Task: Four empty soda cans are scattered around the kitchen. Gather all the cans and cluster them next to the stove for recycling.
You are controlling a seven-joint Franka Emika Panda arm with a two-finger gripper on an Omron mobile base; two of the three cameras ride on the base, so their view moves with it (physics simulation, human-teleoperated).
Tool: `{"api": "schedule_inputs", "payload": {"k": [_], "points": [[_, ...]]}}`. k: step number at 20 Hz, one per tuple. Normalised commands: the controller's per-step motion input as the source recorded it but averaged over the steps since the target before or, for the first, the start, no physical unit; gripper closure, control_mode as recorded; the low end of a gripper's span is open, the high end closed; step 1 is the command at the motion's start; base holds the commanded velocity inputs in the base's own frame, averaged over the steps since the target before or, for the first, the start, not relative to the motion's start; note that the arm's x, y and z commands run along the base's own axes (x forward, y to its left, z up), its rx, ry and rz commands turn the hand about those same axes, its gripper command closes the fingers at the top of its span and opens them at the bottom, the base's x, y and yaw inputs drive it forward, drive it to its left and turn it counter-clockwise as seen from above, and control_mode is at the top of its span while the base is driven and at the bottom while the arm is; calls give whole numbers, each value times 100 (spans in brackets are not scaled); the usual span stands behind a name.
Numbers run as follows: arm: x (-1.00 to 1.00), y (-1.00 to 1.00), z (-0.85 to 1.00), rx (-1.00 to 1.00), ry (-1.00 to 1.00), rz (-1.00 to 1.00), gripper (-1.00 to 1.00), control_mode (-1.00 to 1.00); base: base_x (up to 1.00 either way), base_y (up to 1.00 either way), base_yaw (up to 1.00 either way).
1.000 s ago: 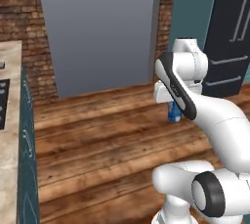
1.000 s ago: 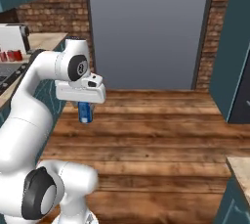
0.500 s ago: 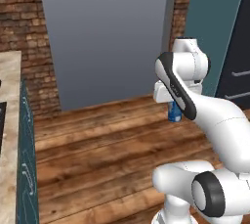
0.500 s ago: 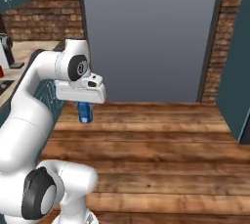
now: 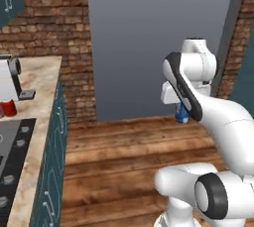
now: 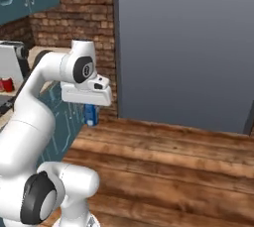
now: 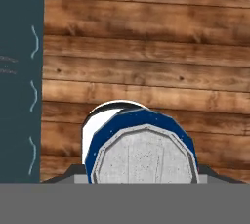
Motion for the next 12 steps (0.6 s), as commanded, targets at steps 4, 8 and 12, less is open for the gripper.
{"api": "schedule_inputs", "payload": {"k": [4, 8, 12], "points": [[0, 0, 0, 0, 0, 0, 100, 100, 100, 0, 69], [0, 0, 0, 0, 0, 0, 100, 100, 100, -1, 70], [0, 0, 0, 0, 0, 0, 100, 100, 100, -9, 68]]}}
